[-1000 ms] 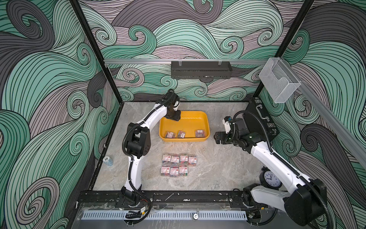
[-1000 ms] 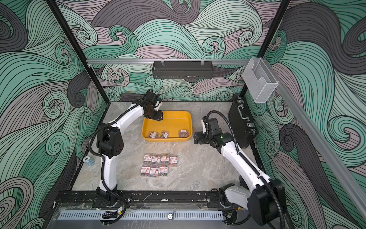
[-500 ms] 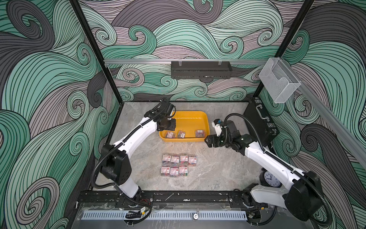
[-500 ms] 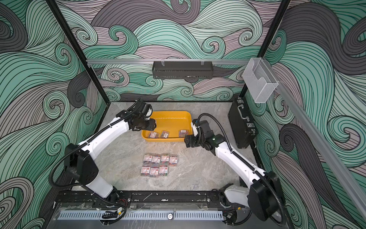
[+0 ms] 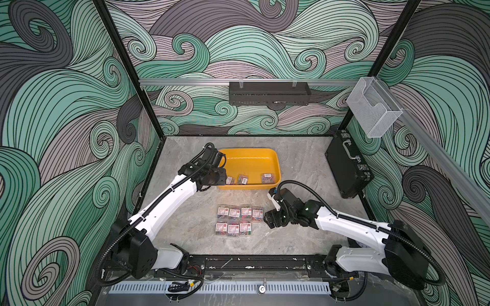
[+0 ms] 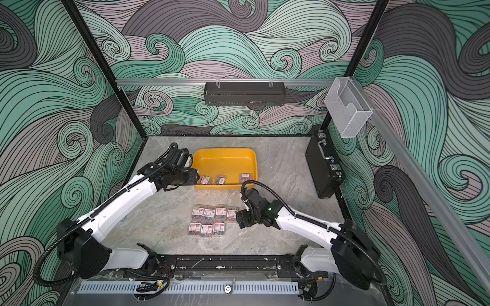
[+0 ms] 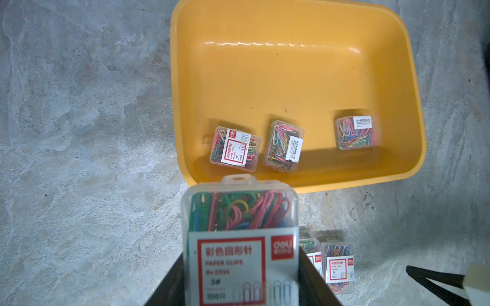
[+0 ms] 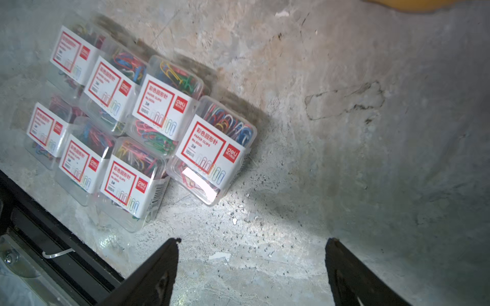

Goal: Take the paper clips out of the storage box
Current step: Pick up the boxed paper clips from the storage box, then move the boxed paper clips to the center of the board.

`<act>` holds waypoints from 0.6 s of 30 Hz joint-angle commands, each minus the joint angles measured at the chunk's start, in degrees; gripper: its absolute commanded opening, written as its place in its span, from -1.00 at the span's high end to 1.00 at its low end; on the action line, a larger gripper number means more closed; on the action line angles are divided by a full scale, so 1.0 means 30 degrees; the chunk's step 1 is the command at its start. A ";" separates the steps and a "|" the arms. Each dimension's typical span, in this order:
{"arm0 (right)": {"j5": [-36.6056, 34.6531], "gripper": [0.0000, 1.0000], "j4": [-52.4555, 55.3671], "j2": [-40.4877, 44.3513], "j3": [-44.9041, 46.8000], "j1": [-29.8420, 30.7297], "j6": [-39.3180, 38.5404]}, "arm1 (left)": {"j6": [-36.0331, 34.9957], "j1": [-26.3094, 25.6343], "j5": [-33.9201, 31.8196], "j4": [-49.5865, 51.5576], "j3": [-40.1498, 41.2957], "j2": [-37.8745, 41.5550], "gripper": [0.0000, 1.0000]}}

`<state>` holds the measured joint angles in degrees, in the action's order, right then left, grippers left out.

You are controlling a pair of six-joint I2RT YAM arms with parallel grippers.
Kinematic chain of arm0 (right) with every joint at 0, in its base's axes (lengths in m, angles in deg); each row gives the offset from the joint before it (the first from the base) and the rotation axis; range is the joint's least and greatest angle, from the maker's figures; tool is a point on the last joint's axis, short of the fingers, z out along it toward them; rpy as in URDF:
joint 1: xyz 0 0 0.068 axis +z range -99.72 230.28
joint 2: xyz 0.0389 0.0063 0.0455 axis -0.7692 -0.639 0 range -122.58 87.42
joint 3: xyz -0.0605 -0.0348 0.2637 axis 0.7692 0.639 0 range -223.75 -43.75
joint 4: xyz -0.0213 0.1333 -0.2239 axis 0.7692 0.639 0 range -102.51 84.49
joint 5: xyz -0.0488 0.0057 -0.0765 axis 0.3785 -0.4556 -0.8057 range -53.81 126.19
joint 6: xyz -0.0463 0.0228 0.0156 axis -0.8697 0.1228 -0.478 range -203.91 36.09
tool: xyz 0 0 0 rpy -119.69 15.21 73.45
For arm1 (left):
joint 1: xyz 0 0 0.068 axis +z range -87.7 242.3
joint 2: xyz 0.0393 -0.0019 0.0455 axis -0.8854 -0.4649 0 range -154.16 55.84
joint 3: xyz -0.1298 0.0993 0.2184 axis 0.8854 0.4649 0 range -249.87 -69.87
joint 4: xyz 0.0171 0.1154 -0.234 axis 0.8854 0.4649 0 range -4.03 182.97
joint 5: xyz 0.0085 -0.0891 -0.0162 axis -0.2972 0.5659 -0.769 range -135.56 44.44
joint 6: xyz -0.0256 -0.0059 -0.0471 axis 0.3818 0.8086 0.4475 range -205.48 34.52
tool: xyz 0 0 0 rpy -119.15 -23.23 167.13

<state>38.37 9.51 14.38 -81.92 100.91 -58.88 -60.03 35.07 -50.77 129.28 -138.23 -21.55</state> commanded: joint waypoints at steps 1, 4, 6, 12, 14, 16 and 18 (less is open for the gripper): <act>-0.0686 -0.70 -0.0984 -0.0572 0.0260 0.0793 0.1190 | 0.0648 -0.0239 -0.0269 -0.0043 -0.0015 0.0596 0.02; -0.1015 -0.70 -0.1237 -0.1282 0.0281 0.1403 0.1578 | 0.0738 -0.0297 -0.0279 -0.0007 -0.0035 0.0629 0.01; -0.1273 -0.70 -0.1281 -0.1854 0.0161 0.1658 0.1724 | 0.0697 -0.0358 -0.0247 0.0017 -0.0106 0.0600 0.01; -0.2180 -0.68 -0.1166 -0.2956 -0.0250 0.1822 0.1821 | 0.0595 -0.0535 -0.0325 0.0300 -0.0359 0.0394 0.01; -0.2252 -0.68 -0.1059 -0.3211 -0.0439 0.1800 0.1691 | 0.0603 -0.0590 -0.0331 0.0351 -0.0359 0.0424 0.01; -0.2297 -0.68 -0.0991 -0.3594 -0.0681 0.1784 0.1586 | 0.0610 -0.0672 -0.0308 0.0329 -0.0359 0.0453 0.01; -0.2430 -0.68 -0.0924 -0.3915 -0.0809 0.1770 0.1521 | 0.0527 -0.0746 -0.0339 0.0256 -0.0388 0.0424 0.01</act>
<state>33.21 6.08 3.67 -82.93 106.09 -54.53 -58.80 33.35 -50.97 129.35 -137.88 -21.50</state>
